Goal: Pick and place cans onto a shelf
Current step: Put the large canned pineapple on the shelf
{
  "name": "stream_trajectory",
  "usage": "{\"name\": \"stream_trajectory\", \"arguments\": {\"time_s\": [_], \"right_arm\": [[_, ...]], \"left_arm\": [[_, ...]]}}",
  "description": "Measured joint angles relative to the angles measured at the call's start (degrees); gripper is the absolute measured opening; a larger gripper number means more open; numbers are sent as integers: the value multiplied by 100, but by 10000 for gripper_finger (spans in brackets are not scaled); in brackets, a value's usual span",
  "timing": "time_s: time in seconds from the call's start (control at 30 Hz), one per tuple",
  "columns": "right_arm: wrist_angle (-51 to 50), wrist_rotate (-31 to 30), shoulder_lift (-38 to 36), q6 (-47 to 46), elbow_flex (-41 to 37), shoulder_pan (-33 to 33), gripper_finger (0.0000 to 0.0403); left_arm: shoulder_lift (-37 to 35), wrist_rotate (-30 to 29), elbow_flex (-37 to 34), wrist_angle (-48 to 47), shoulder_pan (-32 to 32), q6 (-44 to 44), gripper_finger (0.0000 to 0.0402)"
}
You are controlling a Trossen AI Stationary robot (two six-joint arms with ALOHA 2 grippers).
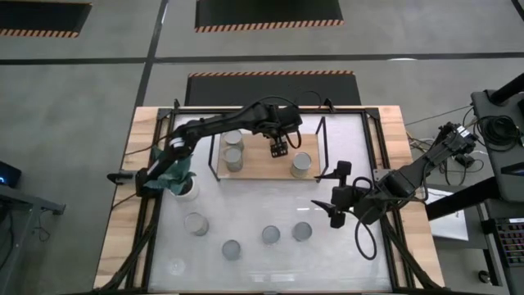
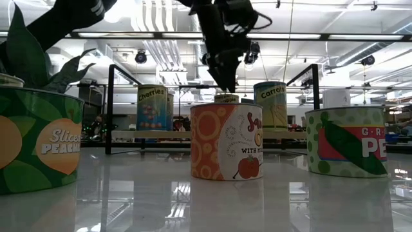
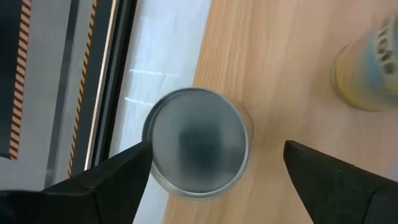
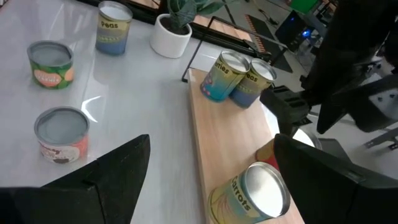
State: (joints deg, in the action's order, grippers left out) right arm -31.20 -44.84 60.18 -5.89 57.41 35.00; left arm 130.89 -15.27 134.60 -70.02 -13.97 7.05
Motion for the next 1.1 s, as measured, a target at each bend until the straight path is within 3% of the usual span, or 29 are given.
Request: {"name": "stream_trajectory", "arguments": {"time_s": [0.3, 0.47, 0.83, 1.1], "right_arm": [[-24, -1, 0, 12, 0, 0, 327], [-41, 0, 0, -4, 0, 0, 327], [-123, -2, -2, -9, 0, 0, 327], [-162, -17, -13, 18, 0, 0, 327]], "left_arm": [[-593, -224, 29, -23, 383, 552, 339], [-874, -324, -6, -181, 264, 1054, 303], [-807, -300, -347, -69, -764, 859, 136], [-736, 275, -1037, 460, -945, 378, 16]]}}
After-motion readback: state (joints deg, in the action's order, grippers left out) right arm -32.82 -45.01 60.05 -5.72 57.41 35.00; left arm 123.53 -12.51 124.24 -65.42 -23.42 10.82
